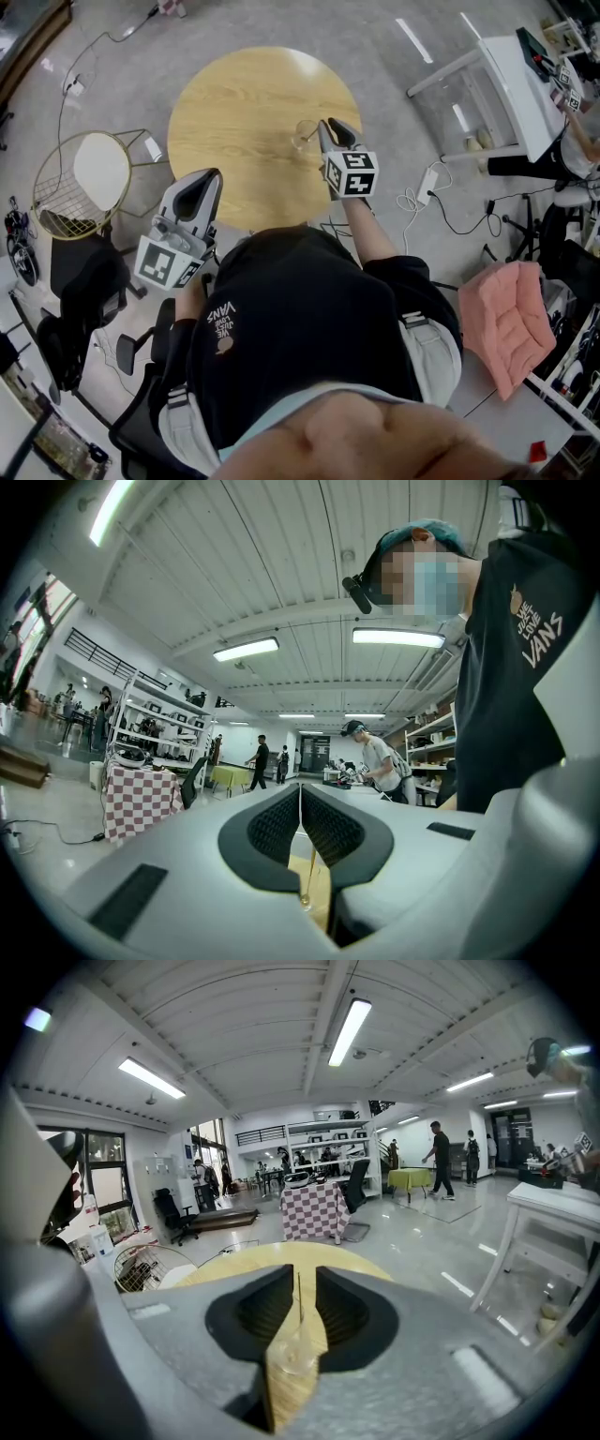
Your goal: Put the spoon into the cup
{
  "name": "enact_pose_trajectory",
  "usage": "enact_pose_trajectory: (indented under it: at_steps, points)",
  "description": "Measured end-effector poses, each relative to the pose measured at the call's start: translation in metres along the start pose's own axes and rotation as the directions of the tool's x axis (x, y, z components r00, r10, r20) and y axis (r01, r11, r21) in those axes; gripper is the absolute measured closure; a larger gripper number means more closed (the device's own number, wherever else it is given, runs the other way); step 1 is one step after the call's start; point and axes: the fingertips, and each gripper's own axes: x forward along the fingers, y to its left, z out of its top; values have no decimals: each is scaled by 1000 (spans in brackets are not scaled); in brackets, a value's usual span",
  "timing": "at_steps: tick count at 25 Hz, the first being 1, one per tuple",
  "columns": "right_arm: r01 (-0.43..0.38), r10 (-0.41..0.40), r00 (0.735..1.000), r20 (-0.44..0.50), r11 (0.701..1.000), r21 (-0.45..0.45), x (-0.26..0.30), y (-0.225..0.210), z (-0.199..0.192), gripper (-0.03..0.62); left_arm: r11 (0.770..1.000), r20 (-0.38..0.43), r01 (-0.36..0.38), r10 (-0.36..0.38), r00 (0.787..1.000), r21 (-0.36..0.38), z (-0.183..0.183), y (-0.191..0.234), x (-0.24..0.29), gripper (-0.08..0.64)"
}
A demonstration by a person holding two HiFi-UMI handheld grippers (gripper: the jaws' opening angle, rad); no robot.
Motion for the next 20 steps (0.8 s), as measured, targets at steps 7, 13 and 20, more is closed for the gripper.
enact_pose_trajectory:
  at_steps: [7, 13, 20]
  points:
    - [4, -5, 999, 50, 1000, 18, -10, 0, 10, 518, 1000, 4, 12, -12, 1000, -4, 0, 0, 0, 558]
    - [5, -6, 997, 78, 1000, 20, -21, 0, 17, 525, 1000, 17, 24, -23, 1000, -13, 1, -2, 0, 558]
    - [19, -22, 995, 101, 999, 25, -33, -1, 21, 529, 998, 29, 49, -48, 998, -33, 1, -3, 3, 558]
